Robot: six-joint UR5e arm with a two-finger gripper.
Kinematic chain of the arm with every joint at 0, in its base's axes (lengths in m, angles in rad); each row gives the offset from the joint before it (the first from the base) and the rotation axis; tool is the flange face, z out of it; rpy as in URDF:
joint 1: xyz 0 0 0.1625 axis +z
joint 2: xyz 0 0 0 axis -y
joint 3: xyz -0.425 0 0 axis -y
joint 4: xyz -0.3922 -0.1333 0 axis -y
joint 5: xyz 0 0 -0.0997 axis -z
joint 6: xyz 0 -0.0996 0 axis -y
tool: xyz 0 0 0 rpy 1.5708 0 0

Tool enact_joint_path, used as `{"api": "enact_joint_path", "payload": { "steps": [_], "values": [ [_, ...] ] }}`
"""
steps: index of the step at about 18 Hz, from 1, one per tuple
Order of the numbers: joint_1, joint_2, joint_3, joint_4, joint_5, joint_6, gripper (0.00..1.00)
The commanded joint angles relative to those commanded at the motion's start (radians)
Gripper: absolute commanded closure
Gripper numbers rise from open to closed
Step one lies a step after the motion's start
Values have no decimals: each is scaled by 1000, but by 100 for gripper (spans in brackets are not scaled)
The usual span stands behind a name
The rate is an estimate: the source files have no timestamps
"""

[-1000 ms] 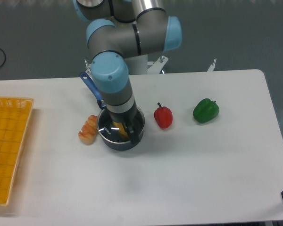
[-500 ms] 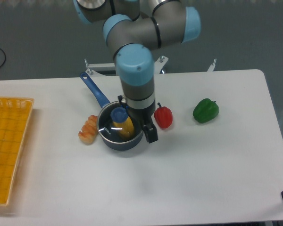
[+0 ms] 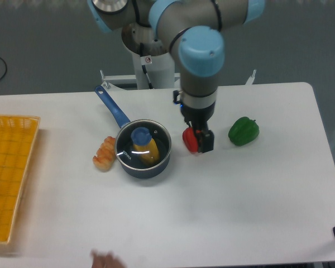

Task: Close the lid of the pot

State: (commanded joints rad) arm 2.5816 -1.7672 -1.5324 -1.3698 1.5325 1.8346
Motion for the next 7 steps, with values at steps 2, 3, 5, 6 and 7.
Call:
{"api": "enact_joint_path", "payload": {
  "steps": [2, 3, 5, 6, 7],
  "values": [
    [26, 2, 0, -3, -20, 37, 0],
    [41, 2, 0, -6, -26, 87, 0],
    [72, 11, 0, -24, -57, 152, 0],
    [86, 15, 0, -32, -67, 158, 0],
    [91, 21, -2, -37, -74, 158, 0]
  ]
}}
